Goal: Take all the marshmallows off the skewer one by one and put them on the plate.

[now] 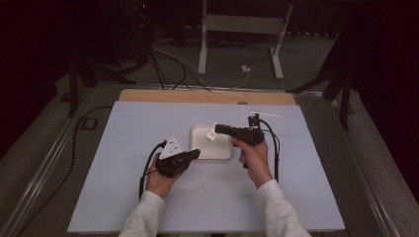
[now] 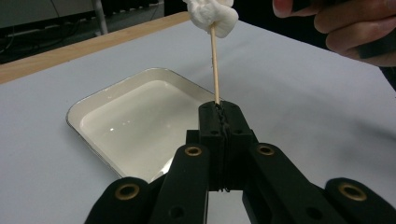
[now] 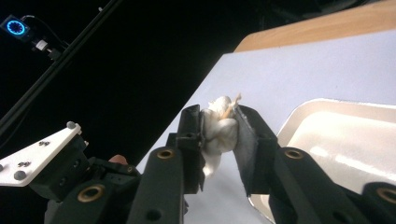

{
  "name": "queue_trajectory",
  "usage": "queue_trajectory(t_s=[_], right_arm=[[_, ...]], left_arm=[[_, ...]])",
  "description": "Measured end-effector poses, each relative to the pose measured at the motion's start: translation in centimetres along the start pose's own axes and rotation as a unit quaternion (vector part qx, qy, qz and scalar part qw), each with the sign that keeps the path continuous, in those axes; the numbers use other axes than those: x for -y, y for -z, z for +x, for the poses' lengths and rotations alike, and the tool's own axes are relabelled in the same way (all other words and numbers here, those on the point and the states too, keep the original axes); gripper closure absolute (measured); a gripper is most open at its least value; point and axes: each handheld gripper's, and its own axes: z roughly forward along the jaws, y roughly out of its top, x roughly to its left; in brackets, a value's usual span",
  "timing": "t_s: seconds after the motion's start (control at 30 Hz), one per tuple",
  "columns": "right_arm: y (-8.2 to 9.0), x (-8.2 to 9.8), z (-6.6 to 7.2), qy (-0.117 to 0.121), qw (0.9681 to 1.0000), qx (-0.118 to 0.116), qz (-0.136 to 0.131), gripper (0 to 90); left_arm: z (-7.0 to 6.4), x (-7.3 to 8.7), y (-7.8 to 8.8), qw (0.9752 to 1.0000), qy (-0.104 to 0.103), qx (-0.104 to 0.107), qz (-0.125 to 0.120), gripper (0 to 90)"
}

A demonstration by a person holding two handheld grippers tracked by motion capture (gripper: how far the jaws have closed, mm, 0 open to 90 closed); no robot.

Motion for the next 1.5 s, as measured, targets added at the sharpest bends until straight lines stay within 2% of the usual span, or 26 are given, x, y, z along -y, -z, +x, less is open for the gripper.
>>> queue_trajectory(t_s=[0.2, 0.33, 0.4, 0.57, 0.67, 0.87, 1.1, 1.2, 1.23, 1.3, 1.33, 1.4, 1.5], right_arm=[[0.4, -0.1, 0.2, 0.008, 0.9997, 0.013, -0.019, 78.5], [0.5, -0.1, 0.4, 0.020, 0.9992, 0.024, -0.025, 79.3], [0.5, -0.1, 0.4, 0.022, 0.9991, 0.023, -0.027, 79.0], [0.2, 0.1, 0.3, 0.011, 0.9998, 0.007, -0.013, 69.7], [-0.2, 0.3, 0.4, 0.000, 1.0000, 0.004, -0.004, 67.5], [-0.5, 0.3, 0.3, -0.020, 0.9998, -0.006, 0.000, 76.6], [0.2, 0.0, 0.3, -0.017, 0.9998, 0.007, -0.012, 78.5], [0.9, -0.3, 0.1, -0.024, 0.9989, 0.014, -0.037, 79.1], [1.4, -0.5, 0.0, -0.022, 0.9983, 0.018, -0.052, 79.4], [2.6, -1.2, -0.2, -0.020, 0.9970, 0.016, -0.073, 79.3], [3.0, -1.5, -0.2, -0.014, 0.9976, 0.017, -0.066, 79.0], [3.3, -1.6, 0.0, 0.013, 0.9976, 0.044, -0.052, 78.4], [3.0, -1.4, -0.1, 0.025, 0.9974, 0.056, -0.038, 77.5]], left_arm=[[0.1, 0.1, 0.2, 0.9999, -0.013, -0.005, 0.003, 90.0], [0.1, 0.1, 0.1, 0.9999, -0.014, -0.006, 0.006, 90.0], [0.0, 0.1, 0.2, 0.9999, -0.014, -0.008, 0.005, 90.0], [-0.1, 0.0, 0.3, 0.9999, -0.013, -0.010, -0.001, 90.0], [-0.3, 0.0, 0.1, 0.9998, -0.016, -0.011, 0.000, 90.0], [0.1, 0.2, 0.3, 0.9999, -0.012, -0.012, 0.001, 90.0], [0.2, 0.3, 0.3, 0.9997, -0.021, -0.011, 0.003, 90.0], [0.3, 0.5, 0.4, 0.9996, -0.021, -0.016, 0.013, 90.0], [0.5, 0.7, 0.4, 0.9992, -0.022, -0.026, 0.023, 90.0], [0.9, 1.1, 0.6, 0.9995, -0.007, -0.024, 0.019, 90.0], [1.2, 1.1, 0.7, 0.9996, 0.000, -0.025, 0.016, 90.0], [1.3, 0.9, 0.8, 0.9996, 0.006, -0.026, 0.007, 90.0], [1.2, 0.8, 0.9, 0.9996, 0.008, -0.029, 0.004, 90.0]])
